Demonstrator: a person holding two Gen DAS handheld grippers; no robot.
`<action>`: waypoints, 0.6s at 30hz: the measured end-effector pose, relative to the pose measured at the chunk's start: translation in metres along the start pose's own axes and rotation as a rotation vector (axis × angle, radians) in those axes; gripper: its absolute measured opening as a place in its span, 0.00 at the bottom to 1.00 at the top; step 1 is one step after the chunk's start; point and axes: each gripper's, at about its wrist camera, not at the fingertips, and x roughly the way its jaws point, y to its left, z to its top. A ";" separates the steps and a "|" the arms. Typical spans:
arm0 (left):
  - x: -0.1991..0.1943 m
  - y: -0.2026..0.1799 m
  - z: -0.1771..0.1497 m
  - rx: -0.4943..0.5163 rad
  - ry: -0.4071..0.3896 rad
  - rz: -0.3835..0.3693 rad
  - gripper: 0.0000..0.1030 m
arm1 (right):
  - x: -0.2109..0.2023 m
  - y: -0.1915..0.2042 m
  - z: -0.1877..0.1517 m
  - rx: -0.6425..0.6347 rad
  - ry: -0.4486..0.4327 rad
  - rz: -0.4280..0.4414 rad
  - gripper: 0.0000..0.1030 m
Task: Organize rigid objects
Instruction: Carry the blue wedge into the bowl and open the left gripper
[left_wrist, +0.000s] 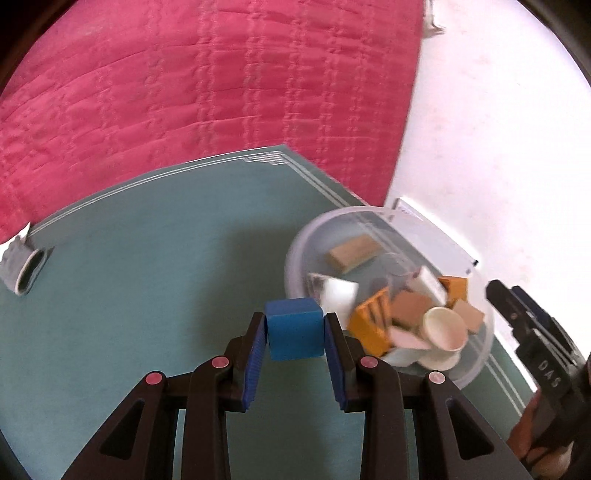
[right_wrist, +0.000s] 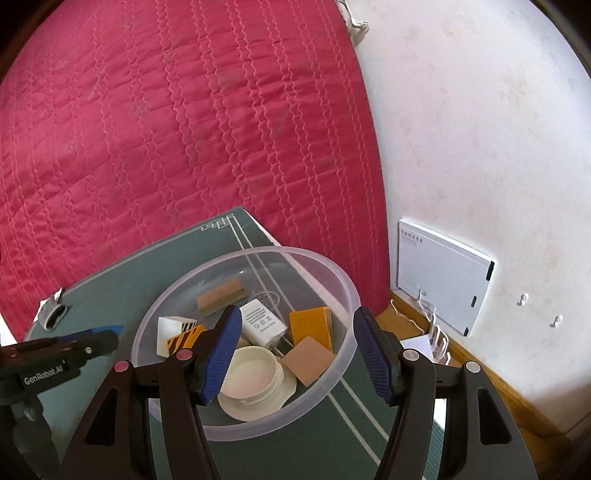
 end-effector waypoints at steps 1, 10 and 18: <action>0.001 -0.006 0.002 0.005 0.000 -0.009 0.32 | 0.000 -0.001 0.000 0.004 0.001 0.001 0.62; 0.011 -0.035 0.018 0.046 0.001 -0.070 0.32 | -0.001 -0.005 -0.002 0.029 0.004 -0.005 0.62; 0.030 -0.050 0.035 0.069 0.010 -0.103 0.32 | -0.002 -0.010 -0.002 0.047 0.007 -0.005 0.62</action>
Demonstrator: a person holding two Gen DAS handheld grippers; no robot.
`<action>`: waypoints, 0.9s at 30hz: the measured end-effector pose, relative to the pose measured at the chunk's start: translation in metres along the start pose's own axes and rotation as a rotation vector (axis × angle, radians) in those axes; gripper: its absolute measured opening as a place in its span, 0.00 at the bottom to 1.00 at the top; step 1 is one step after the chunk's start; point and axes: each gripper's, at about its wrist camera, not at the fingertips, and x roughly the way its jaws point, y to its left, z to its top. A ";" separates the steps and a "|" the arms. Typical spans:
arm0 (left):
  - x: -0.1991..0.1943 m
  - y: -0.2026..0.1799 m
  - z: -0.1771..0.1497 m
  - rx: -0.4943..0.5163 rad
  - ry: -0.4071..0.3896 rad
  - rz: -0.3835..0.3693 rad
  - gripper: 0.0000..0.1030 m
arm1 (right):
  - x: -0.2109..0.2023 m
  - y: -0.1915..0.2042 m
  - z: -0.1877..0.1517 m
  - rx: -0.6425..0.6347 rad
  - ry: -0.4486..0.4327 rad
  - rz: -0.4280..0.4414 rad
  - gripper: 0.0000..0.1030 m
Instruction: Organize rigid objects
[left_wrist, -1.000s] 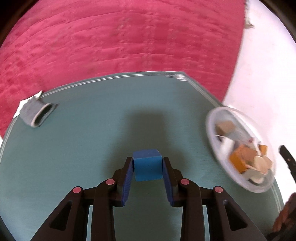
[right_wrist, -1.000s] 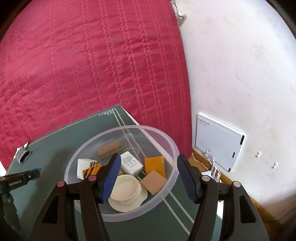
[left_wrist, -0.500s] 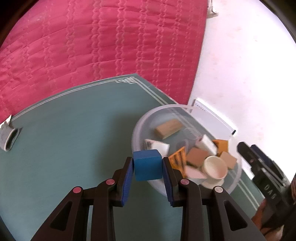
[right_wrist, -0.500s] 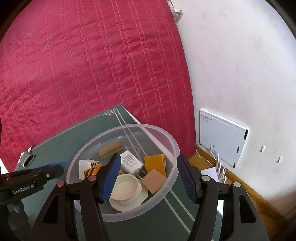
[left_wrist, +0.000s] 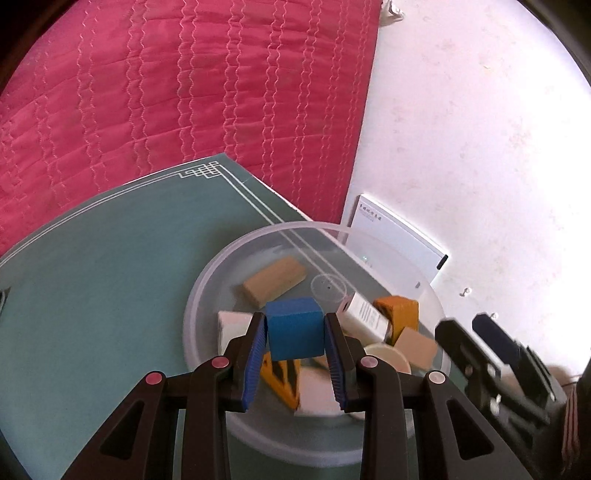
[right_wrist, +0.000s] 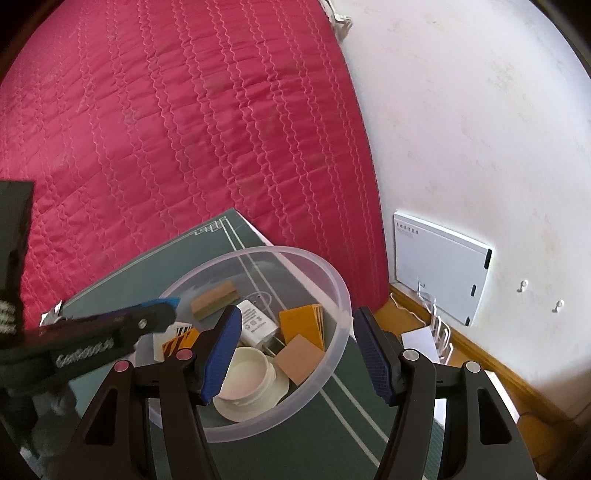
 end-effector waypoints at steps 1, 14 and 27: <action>0.003 0.000 0.003 -0.002 0.001 -0.005 0.32 | 0.000 0.000 0.000 -0.002 0.000 0.000 0.62; 0.007 0.025 0.003 -0.067 -0.019 0.082 0.78 | 0.002 0.002 -0.001 -0.013 0.004 0.003 0.62; -0.005 0.028 -0.019 0.003 -0.063 0.285 0.95 | 0.002 0.002 -0.001 -0.012 0.006 0.003 0.62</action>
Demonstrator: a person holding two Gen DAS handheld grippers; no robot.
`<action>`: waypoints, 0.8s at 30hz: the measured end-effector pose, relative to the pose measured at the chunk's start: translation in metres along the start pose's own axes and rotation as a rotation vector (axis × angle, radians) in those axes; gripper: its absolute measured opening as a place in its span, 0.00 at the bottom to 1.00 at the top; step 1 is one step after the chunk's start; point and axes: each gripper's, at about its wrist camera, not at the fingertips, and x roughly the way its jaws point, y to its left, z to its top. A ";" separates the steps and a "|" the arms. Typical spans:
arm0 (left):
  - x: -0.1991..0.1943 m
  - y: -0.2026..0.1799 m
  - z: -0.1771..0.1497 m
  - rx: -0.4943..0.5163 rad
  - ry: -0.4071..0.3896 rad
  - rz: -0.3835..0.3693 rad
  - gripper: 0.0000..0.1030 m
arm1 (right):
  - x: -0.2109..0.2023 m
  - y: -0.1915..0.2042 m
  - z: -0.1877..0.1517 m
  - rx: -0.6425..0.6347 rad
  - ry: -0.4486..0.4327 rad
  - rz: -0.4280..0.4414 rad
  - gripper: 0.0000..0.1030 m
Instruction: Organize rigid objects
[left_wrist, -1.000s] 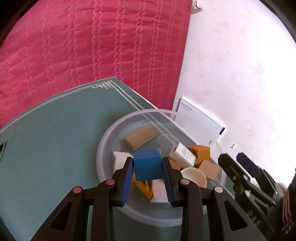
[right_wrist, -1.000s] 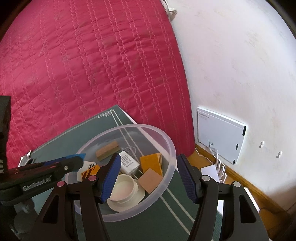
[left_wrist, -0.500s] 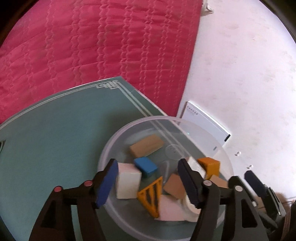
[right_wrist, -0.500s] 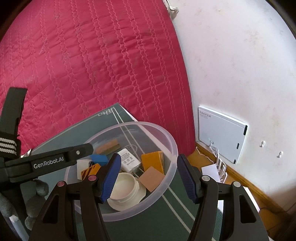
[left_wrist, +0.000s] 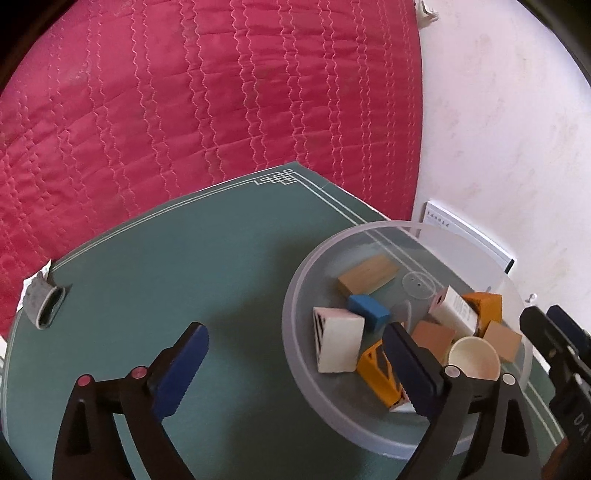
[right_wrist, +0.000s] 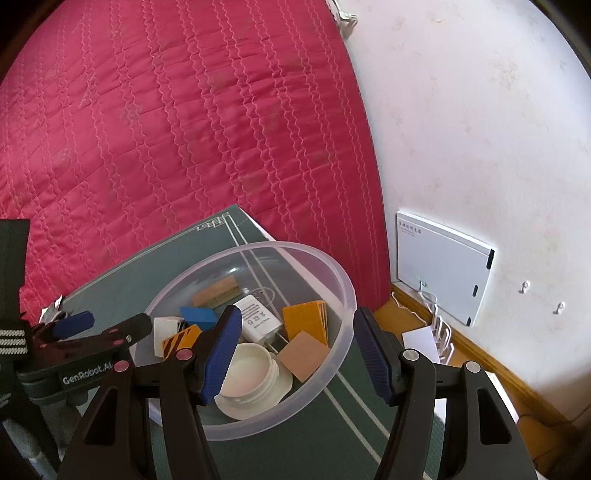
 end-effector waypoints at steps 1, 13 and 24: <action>-0.001 0.001 -0.001 -0.006 0.002 0.004 0.96 | 0.000 0.000 0.001 -0.001 0.000 0.000 0.62; -0.010 0.009 -0.011 -0.025 -0.002 0.050 0.99 | 0.000 -0.001 0.000 0.000 0.003 0.000 0.67; -0.023 0.005 -0.020 -0.003 -0.032 0.081 0.99 | 0.001 -0.004 -0.001 0.003 0.003 -0.003 0.69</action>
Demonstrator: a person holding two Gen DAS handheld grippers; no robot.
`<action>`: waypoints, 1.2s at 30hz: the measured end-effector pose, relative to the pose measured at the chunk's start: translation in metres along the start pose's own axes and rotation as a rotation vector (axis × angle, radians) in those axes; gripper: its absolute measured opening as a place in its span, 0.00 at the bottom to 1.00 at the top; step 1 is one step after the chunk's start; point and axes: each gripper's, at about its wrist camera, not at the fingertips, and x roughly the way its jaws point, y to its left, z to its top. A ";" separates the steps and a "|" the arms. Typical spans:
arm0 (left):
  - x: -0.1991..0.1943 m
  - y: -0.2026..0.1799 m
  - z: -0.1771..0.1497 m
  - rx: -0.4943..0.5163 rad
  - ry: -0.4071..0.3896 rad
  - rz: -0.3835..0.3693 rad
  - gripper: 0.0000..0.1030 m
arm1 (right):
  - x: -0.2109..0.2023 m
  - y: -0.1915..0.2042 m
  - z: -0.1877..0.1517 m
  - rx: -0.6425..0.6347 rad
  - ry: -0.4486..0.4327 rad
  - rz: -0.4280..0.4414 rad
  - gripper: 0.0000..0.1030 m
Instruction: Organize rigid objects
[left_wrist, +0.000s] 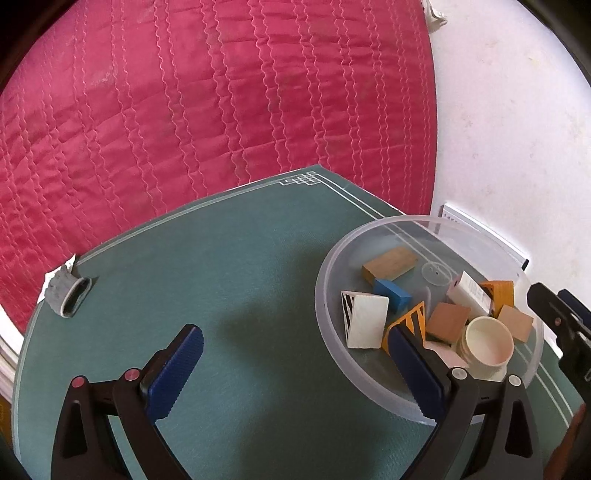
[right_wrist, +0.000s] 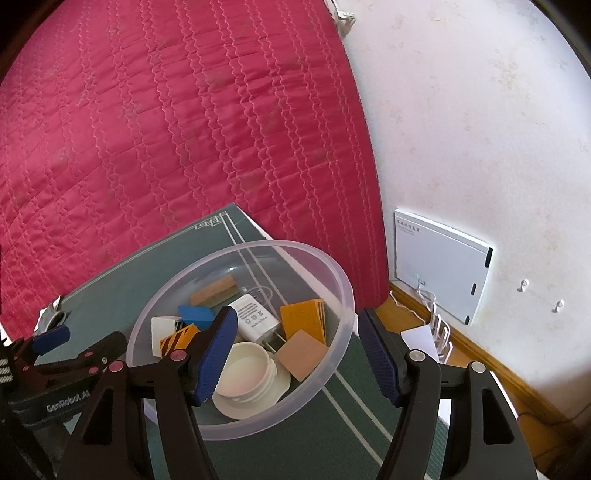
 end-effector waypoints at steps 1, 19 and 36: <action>-0.002 -0.001 -0.001 0.003 -0.003 0.001 0.99 | 0.000 -0.001 -0.001 0.001 -0.002 -0.002 0.72; -0.022 -0.010 -0.011 0.041 -0.045 0.021 0.99 | -0.014 0.003 -0.006 -0.080 0.036 0.004 0.97; -0.028 -0.019 -0.016 0.067 -0.042 0.021 0.99 | -0.030 0.008 -0.012 -0.184 0.009 -0.041 0.98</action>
